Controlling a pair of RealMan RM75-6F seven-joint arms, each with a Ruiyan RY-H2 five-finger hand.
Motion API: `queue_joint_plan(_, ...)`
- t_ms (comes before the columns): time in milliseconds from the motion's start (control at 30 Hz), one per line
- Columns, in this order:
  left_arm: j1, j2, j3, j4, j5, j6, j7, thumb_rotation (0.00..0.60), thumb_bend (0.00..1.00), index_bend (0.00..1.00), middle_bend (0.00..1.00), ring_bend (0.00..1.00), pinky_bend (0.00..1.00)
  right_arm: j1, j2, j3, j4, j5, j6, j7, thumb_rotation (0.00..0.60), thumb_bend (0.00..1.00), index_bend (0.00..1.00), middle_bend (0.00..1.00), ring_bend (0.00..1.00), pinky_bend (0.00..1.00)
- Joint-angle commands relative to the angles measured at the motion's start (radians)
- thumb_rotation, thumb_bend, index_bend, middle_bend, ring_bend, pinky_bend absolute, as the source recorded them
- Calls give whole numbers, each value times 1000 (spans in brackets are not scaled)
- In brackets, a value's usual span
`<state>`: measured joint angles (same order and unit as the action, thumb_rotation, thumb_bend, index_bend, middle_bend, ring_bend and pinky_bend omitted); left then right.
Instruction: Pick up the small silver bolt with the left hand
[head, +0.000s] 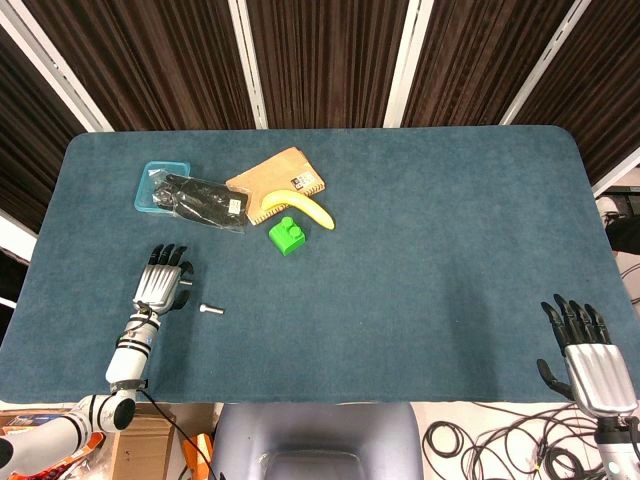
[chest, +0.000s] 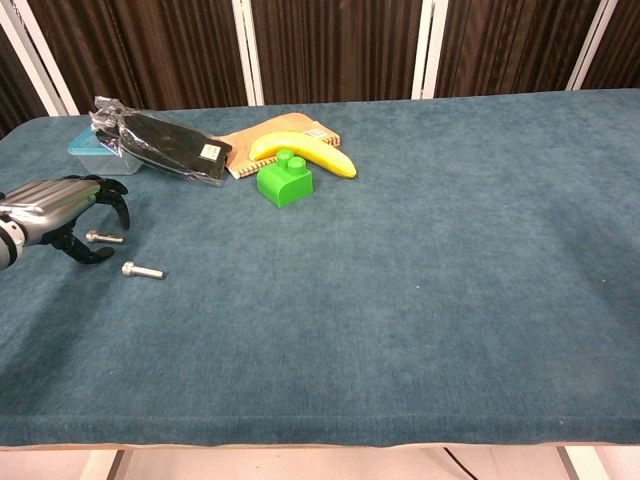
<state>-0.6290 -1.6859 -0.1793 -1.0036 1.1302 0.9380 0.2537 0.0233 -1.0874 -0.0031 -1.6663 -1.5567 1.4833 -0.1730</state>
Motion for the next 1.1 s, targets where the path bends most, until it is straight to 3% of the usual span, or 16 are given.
queue_joint_plan(33, 0, -1, -1, 4, -2, -3, -1, 600, 343, 434, 112, 40, 55, 0, 1, -1, -1, -3, 0, 2, 600, 292, 0, 0, 0, 0)
queue_joint_plan(667, -10, -39, -3, 77, 1, -20, -11, 600, 343, 575, 139, 51, 57, -2, 9, -3, -2, -13, 6, 13, 600, 292, 0, 0, 0, 0)
queue_joint_plan(1100, 9, 5, -20, 15, 39, 46, -70, 600, 343, 627, 153, 60, 58, 0, 2, -1, 0, -7, 0, 1, 600, 292, 0, 0, 0, 0)
